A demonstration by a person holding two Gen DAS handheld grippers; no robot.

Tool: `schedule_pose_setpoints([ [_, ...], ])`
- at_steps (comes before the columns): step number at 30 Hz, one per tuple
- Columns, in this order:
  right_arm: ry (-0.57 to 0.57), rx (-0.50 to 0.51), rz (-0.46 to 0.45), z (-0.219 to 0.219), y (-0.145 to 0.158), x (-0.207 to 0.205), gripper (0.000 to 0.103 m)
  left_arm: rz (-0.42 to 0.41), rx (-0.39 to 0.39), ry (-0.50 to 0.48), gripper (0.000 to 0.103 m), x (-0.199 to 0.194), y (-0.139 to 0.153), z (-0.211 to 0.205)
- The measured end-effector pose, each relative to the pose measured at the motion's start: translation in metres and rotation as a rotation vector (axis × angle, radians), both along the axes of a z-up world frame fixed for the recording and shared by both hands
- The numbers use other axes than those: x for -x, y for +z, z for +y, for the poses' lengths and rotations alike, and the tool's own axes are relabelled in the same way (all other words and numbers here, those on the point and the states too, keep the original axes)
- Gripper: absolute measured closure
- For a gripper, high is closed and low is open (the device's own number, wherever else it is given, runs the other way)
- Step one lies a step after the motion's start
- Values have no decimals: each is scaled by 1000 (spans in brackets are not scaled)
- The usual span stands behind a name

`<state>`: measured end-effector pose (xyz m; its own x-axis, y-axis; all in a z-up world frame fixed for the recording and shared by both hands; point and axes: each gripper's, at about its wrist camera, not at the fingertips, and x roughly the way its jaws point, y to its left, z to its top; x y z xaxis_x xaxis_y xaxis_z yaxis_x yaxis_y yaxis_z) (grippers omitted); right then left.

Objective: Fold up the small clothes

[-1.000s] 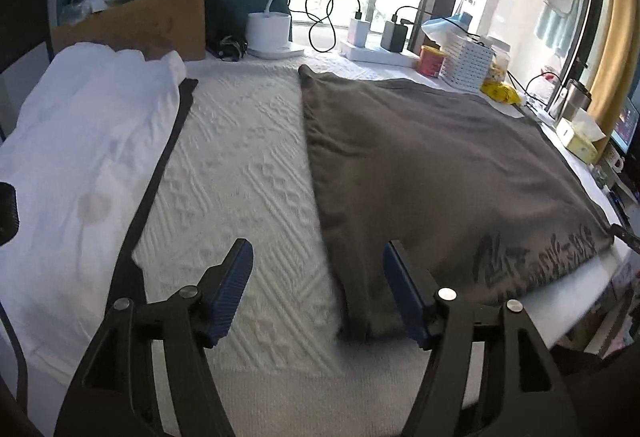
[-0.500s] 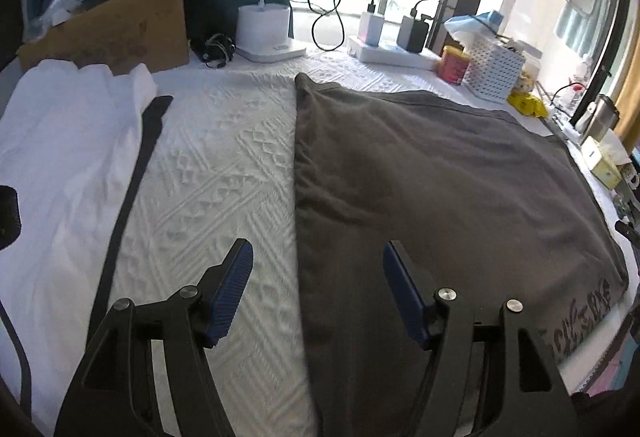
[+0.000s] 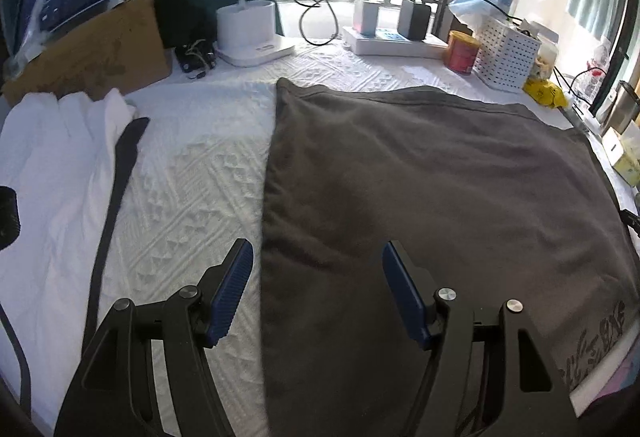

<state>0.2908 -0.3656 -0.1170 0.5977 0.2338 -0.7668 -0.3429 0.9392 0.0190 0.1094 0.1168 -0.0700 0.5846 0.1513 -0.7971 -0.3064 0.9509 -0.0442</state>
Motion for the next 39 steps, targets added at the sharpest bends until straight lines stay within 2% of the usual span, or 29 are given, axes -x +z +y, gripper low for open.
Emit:
schedule_pose_setpoints([
  [8,-53,20,-17,-3,1,-1,96,-60,-28,-80,36,-14,17,-8],
  [13,-113,28,-23,-1,2,1,95,-70,-43,-152,36,-21,23,-9],
  [15,-141,43,-23,3,2,4,84,-82,-40,-170,36,-24,25,-6],
  [16,-149,52,-26,4,3,5,69,-89,-38,-177,36,-24,26,-6],
  [17,-158,52,-34,5,6,9,59,-100,-33,-188,36,-25,27,-6],
  [18,-164,46,-39,6,9,13,57,-110,-29,-197,36,-25,28,-7],
  [29,-202,28,-77,13,35,65,55,-168,3,-267,36,-16,25,-8],
  [32,-206,-1,-53,14,31,80,55,-180,10,-274,36,-11,26,-8],
  [39,-200,47,6,19,21,114,55,-171,14,-329,35,-3,17,-18],
])
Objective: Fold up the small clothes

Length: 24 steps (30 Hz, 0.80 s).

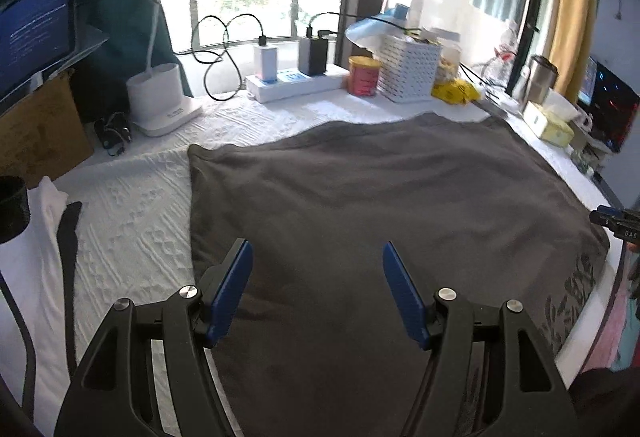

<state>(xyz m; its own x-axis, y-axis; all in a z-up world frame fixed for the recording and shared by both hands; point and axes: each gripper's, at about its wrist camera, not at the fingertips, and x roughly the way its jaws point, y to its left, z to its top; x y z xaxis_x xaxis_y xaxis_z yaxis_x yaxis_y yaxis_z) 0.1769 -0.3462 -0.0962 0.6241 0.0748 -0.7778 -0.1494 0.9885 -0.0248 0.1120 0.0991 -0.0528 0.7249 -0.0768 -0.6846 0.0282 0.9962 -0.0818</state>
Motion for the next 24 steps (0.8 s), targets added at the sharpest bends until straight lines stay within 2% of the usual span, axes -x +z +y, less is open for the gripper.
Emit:
schedule_pose_setpoints([
  [6,-104,-54,41,-20,-3,25,55,6,43,-19,35,0,-3,1],
  [8,-112,-77,81,-21,-8,34,55,-3,56,-24,35,2,0,2],
  [11,-117,-57,135,-15,-16,43,55,-7,70,-31,35,5,1,3],
  [13,-131,-68,138,-12,-16,47,54,2,78,-35,35,5,-2,4],
  [14,-129,-85,140,-10,-16,47,38,9,79,-35,35,4,-4,4],
  [15,-121,-111,146,-8,-16,47,27,16,80,-36,35,3,-6,4],
  [16,-107,-152,153,-2,-18,46,10,26,80,-37,35,1,-9,5],
  [17,-103,-159,157,3,-19,46,2,33,81,-36,35,0,-10,5],
  [20,-89,-115,156,19,-20,44,0,27,82,-33,35,1,-8,8],
  [24,-132,-206,129,13,-15,34,0,21,84,-14,35,1,-4,14],
])
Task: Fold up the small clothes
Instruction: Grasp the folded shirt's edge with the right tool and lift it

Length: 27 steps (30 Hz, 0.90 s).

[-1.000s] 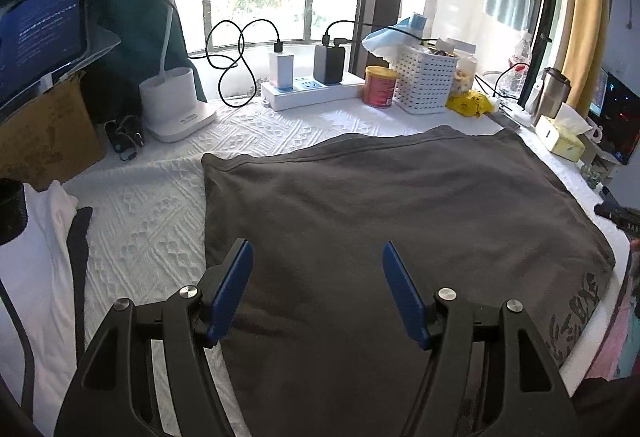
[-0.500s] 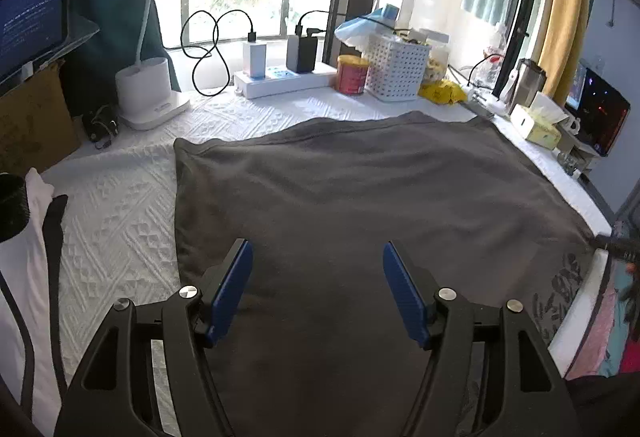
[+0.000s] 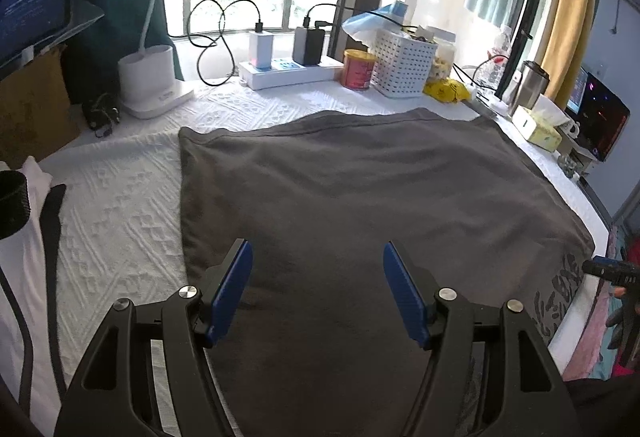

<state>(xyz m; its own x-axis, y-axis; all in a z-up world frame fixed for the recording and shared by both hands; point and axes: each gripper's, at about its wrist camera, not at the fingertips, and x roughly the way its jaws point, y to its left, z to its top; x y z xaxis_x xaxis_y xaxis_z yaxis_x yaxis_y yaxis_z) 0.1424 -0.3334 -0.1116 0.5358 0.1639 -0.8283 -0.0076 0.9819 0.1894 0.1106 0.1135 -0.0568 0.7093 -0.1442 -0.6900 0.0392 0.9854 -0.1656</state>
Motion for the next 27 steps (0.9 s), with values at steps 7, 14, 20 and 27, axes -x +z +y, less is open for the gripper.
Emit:
schedule_pose_setpoints([
  [7,-9,-51,-56,3,3,-26,0,1,-23,47,35,0,6,10],
  [14,23,-70,-68,10,3,-58,0,16,-31,88,35,-6,5,11],
  [20,125,-64,-88,33,4,-84,12,29,-29,131,35,-10,2,12],
  [27,209,-32,-90,52,2,-118,42,46,-24,166,35,-17,0,15],
])
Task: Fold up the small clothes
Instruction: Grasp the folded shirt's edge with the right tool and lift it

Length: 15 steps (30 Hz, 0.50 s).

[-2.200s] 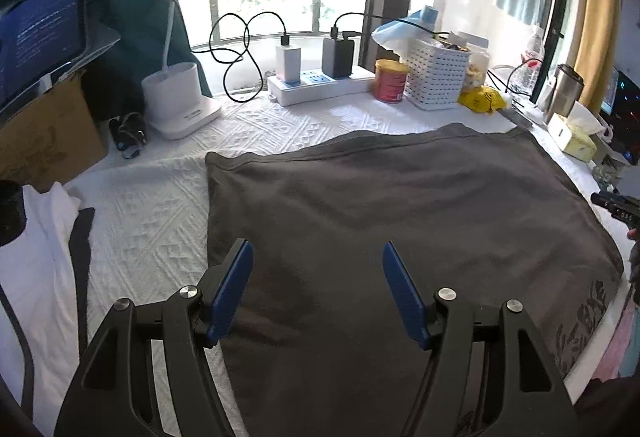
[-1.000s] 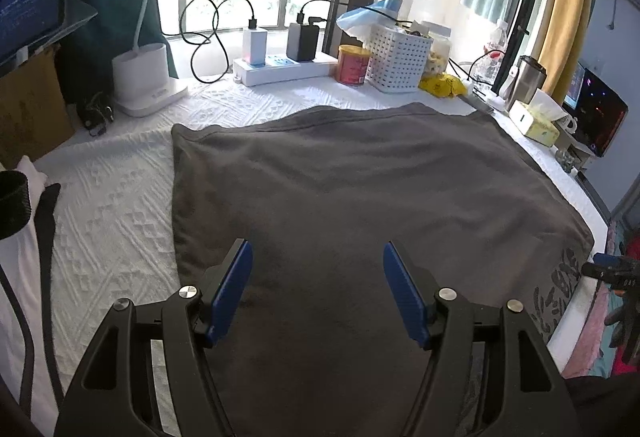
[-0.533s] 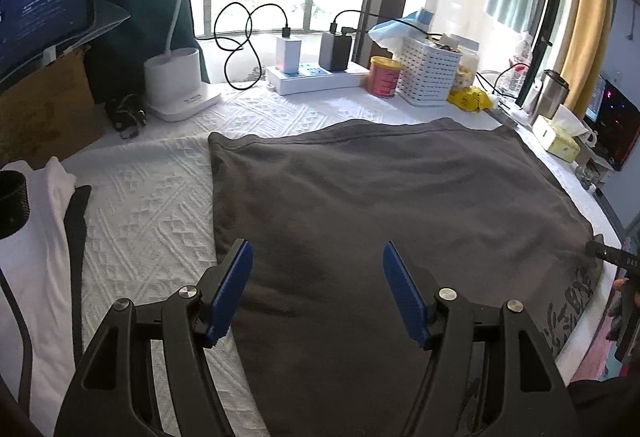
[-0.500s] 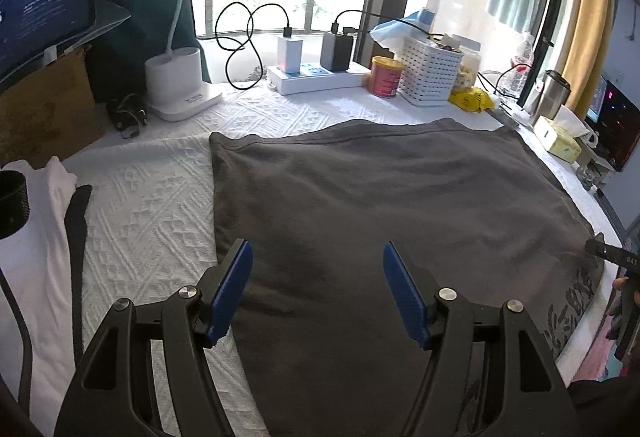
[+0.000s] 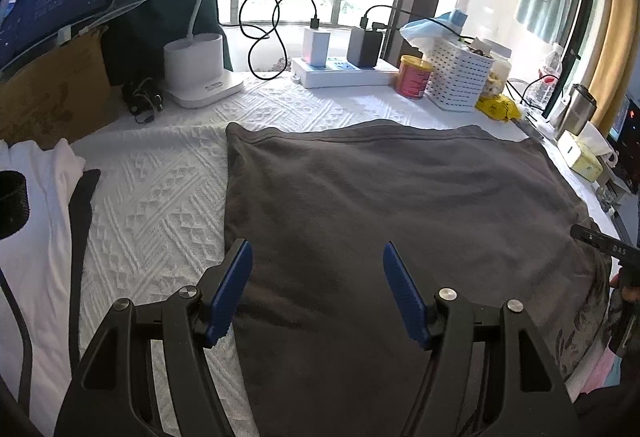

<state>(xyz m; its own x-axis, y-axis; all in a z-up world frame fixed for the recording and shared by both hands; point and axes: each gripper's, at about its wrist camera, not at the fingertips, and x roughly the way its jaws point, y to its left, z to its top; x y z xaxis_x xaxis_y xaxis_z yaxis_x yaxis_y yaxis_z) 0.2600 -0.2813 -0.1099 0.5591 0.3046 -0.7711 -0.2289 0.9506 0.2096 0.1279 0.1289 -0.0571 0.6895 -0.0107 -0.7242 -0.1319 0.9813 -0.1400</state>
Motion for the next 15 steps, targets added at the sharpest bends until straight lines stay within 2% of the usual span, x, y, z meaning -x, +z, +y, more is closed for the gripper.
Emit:
schedule_pose_setpoints([
  [9,-8,3,-9,9,-1,-19,42,13,-1,3,35,-11,-3,5],
  [15,-38,43,-41,17,-2,-35,42,22,1,2,35,-16,-7,10],
])
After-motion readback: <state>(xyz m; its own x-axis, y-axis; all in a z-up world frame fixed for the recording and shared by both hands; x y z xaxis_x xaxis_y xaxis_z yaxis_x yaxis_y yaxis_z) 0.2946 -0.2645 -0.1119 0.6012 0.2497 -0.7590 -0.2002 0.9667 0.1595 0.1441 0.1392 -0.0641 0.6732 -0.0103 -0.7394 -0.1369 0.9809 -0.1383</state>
